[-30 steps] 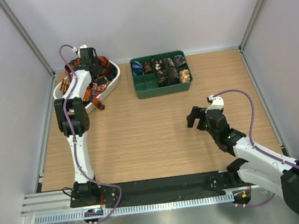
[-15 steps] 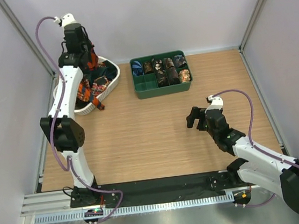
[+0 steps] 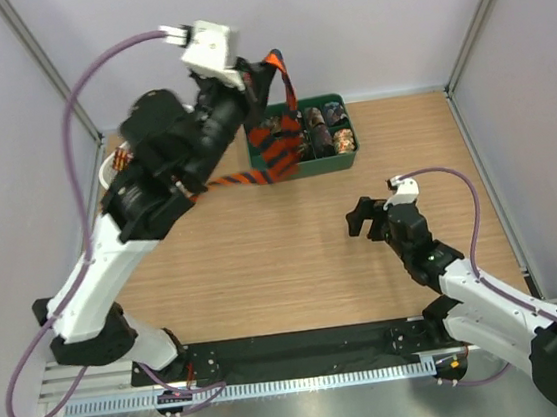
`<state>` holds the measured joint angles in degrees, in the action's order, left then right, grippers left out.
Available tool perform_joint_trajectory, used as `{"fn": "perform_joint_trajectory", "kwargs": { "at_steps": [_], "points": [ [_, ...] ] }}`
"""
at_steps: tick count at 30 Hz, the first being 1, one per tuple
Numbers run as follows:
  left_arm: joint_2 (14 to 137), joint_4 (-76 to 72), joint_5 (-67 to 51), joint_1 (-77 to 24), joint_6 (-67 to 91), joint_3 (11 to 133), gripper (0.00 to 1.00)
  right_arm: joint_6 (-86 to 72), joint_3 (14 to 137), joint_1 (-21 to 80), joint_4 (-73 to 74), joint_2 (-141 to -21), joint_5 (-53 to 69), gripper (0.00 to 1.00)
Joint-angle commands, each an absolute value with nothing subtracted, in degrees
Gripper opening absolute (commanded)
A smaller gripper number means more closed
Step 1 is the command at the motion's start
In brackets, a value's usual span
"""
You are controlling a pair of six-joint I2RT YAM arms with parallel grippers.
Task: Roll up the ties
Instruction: Move the tie to the center of the board
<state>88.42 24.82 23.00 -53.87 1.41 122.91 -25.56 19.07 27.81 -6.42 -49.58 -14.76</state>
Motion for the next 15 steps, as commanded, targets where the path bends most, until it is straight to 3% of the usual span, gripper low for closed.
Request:
{"fn": "perform_joint_trajectory", "kwargs": {
  "at_steps": [1,4,9,15],
  "points": [
    [82.45,20.22,19.71,-55.28,-0.27,125.59,0.0,-24.26,19.07,27.77,-9.93,-47.11,-13.8,1.0],
    [83.23,16.53,17.49,-55.37,1.76,126.82,0.0,-23.99,18.37,27.77,-10.37,-45.01,-12.92,1.0],
    [85.61,16.62,24.07,-54.94,0.26,124.29,0.0,-22.24,16.26,27.77,-11.07,-39.03,-9.76,0.99],
    [77.45,1.52,25.32,-51.87,4.83,95.14,0.01,-21.88,15.2,27.86,-11.43,-35.42,-9.49,1.0]
  ]
}}
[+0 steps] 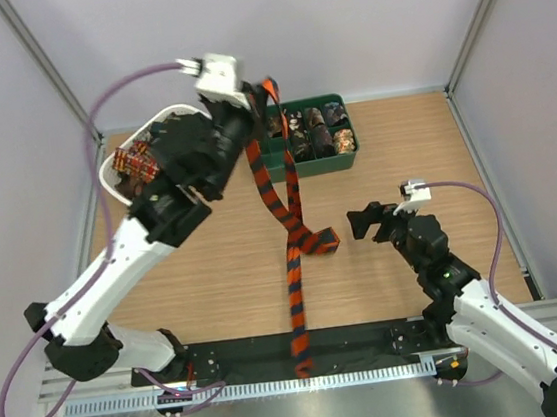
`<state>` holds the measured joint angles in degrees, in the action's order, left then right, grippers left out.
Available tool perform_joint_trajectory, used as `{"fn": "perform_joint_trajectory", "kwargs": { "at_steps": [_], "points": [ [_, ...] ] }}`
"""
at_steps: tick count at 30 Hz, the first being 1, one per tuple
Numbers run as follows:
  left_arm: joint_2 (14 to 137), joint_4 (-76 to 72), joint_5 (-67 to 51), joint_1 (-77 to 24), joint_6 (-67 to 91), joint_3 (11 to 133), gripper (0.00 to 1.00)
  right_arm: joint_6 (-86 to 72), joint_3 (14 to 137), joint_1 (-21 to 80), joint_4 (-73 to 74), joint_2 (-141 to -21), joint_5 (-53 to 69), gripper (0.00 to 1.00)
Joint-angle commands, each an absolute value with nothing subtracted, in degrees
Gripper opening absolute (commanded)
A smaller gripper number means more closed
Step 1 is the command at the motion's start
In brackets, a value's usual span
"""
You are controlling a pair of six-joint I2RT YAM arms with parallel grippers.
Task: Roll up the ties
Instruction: Move the tie to the center of the board
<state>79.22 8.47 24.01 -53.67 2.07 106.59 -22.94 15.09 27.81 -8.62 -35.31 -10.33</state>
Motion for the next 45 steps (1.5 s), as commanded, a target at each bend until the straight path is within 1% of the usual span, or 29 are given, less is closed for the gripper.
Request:
{"fn": "perform_joint_trajectory", "kwargs": {
  "at_steps": [1,2,4,7,8,10,11,15,17,21,23,26,30,37,42,43,44,45],
  "points": [
    [75.26,-3.03,25.66,-51.51,5.79,91.7,0.01,-21.97,15.47,27.77,-11.51,-35.94,-9.49,1.0],
    [74.28,-4.47,25.84,-51.16,7.54,85.67,0.01,-22.58,15.99,27.77,-11.51,-37.69,-9.06,1.0],
    [73.04,-6.67,25.14,-50.28,8.09,82.02,0.01,-22.67,16.61,27.77,-12.13,-39.72,-6.78,1.0],
    [71.37,-7.21,25.66,-50.01,7.21,79.37,0.01,-25.92,20.2,27.86,-10.82,-44.11,2.78,1.0],
    [70.67,-7.29,25.14,-49.92,6.6,79.37,0.01,-27.23,21.52,27.77,-11.07,-45.17,5.42,1.0],
    [70.23,-7.21,24.61,-50.01,5.01,80.5,0.0,-28.92,21.88,28.39,-13.26,-47.63,14.82,0.99],
    [70.22,-6.68,24.96,-49.92,5.01,81.64,0.01,-28.39,20.84,29.0,-17.45,-48.07,17.64,1.0],
    [71.02,-2.64,21.46,-49.92,5.62,87.27,0.0,-21.72,19.34,33.31,-23.45,-48.25,18.71,1.0],
    [70.75,-2.64,18.91,-49.92,6.76,88.15,0.01,-19.34,20.12,33.66,-27.48,-51.05,22.57,1.0],
    [70.4,-2.29,17.93,-49.83,7.56,89.73,0.01,-17.93,23.64,35.41,-32.6,-56.86,29.7,1.0],
    [70.66,-1.94,17.84,-49.92,7.73,90.78,0.01,-15.75,26.26,38.47,-32.26,-58.61,28.66,1.0],
    [70.93,-1.41,17.32,-49.83,8.26,92.1,0.01,-11.44,30.92,41.91,-28.05,-61.51,25.5,1.0],
    [71.36,-0.62,15.82,-49.83,9.57,94.03,0.01,-9.41,34.71,47.18,-28.12,-66.16,21.37,1.0],
    [70.58,1.67,10.56,-49.83,13.35,98.6,0.02,-5.99,39.55,48.69,-31.29,-73.03,10.31,1.0],
    [69.61,5.09,4.32,-49.83,16.17,103.88,0.01,-3.87,42.27,48.69,-30.59,-74.7,9.4,1.0],
    [69.61,5.1,3.61,-49.92,17.39,104.67,0.02,-3.78,43.06,48.69,-29.98,-75.66,10.27,0.95],
    [69.52,5.1,2.91,-49.92,17.92,105.98,0.02,-4.21,45.15,48.69,-28.32,-76.02,12.55,0.82],
    [69.7,4.84,2.9,-49.92,18.28,106.78,0.03,-4.65,45.96,48.78,-27.6,-76.37,13.35,0.74]
  ]
}}
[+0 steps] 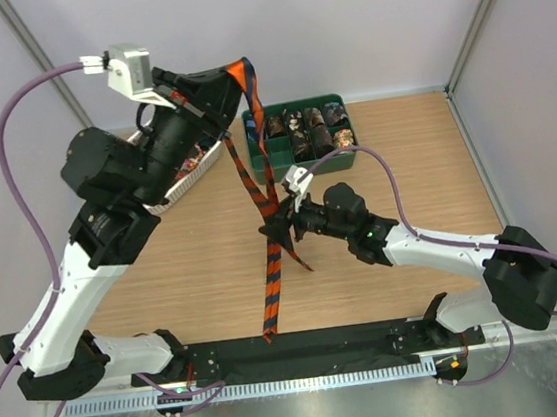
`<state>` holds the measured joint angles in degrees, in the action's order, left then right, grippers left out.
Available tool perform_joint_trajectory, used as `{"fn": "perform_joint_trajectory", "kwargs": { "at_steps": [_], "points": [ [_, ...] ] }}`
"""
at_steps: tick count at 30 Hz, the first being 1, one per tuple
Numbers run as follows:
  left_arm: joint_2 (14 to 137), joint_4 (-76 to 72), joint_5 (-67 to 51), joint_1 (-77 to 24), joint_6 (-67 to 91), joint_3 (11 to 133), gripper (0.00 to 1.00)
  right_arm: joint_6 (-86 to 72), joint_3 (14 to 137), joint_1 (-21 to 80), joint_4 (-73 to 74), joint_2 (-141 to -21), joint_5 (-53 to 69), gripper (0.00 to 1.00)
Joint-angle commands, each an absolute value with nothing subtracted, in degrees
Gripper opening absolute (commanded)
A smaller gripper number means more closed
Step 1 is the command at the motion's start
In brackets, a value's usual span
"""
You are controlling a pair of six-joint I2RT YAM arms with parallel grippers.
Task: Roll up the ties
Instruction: Move the tie to the center of the board
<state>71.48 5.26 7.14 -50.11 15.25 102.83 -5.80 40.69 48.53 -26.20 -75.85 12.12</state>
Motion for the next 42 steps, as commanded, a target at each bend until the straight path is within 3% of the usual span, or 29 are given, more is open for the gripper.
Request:
{"fn": "perform_joint_trajectory", "kwargs": {
  "at_steps": [1,2,7,8,11,16,21,25,26,27,28,29,30,31,32,33,34,36,42],
  "points": [
    [70.39,4.83,2.81,-49.83,18.19,107.74,0.03,-5.35,46.58,48.69,-27.34,-76.55,14.06,0.55],
    [70.84,4.75,3.07,-49.83,18.19,109.84,0.04,-6.58,46.76,48.69,-27.6,-76.38,14.06,0.49],
    [75.14,6.68,6.49,-49.92,18.28,116.8,0.04,-6.5,46.4,48.69,-27.26,-74.53,8.46,0.39],
    [76.8,6.85,7.11,-49.92,18.63,118.63,0.04,-6.33,47.62,48.6,-24.46,-74.18,6.44,0.21],
    [78.39,6.07,8.96,-49.83,20.03,119.1,0.03,-7.29,47.82,44.67,-21.71,-72.78,0.89,0.03],
    [78.4,-1.12,9.84,-49.66,24.08,111.9,0.02,-12.65,46.14,27.82,-17.86,-66.54,-2.08,0.01],
    [81.73,-9.48,12.3,-49.57,26.8,105.13,0.02,-9.49,52.2,15.58,-10.55,-63.11,-8.61,0.01],
    [78.67,-21.76,14.41,-49.48,26.9,91.62,0.02,-8.01,56.15,10.99,-10.29,-62.93,-6.78,0.13],
    [77.44,-24.93,15.46,-49.57,25.76,83.23,0.03,-7.39,57.38,10.99,-8.46,-64.93,-5.38,0.18],
    [75.87,-29.49,19.21,-49.57,25.75,78.62,0.03,-6.95,58.61,10.9,-6.0,-66.26,-5.19,0.25],
    [72.98,-31.71,20.73,-49.57,26.19,73.88,0.06,-7.29,59.41,10.9,-2.41,-67.66,-5.45,0.44],
    [71.64,-35.12,21.53,-49.57,25.93,63.04,0.09,-7.9,58.72,10.99,-1.94,-70.02,-6.32,0.49],
    [70.59,-44.29,21.71,-49.57,25.84,57.19,0.14,-9.91,57.06,10.9,-2.28,-70.66,-7.46,0.51],
    [70.23,-50.21,20.32,-49.66,25.49,51.21,0.28,-11.58,52.43,10.9,-4.63,-71.1,-7.82,0.6],
    [71.62,-62.19,19.35,-49.66,24.79,40.45,0.31,-12.38,49.77,10.81,-6.49,-71.36,-6.6,0.63],
    [73.02,-67.27,18.64,-49.75,24.7,36.08,0.35,-15.18,46.96,10.72,-8.24,-71.19,-7.11,0.76],
    [75.13,-71.24,18.89,-50.36,24.44,29.42,0.48,-16.86,42.32,10.81,-11.22,-70.93,-8.42,0.8],
    [80.14,-78.47,20.82,-52.28,23.91,24.63,0.58,-19.23,37.12,10.64,-13.35,-69.88,-12.09,0.84],
    [83.06,-87.36,32.32,-61.76,12.97,15.47,0.65,-22.04,31.47,10.2,-10.82,-63.83,-14.77,0.87]
  ]
}}
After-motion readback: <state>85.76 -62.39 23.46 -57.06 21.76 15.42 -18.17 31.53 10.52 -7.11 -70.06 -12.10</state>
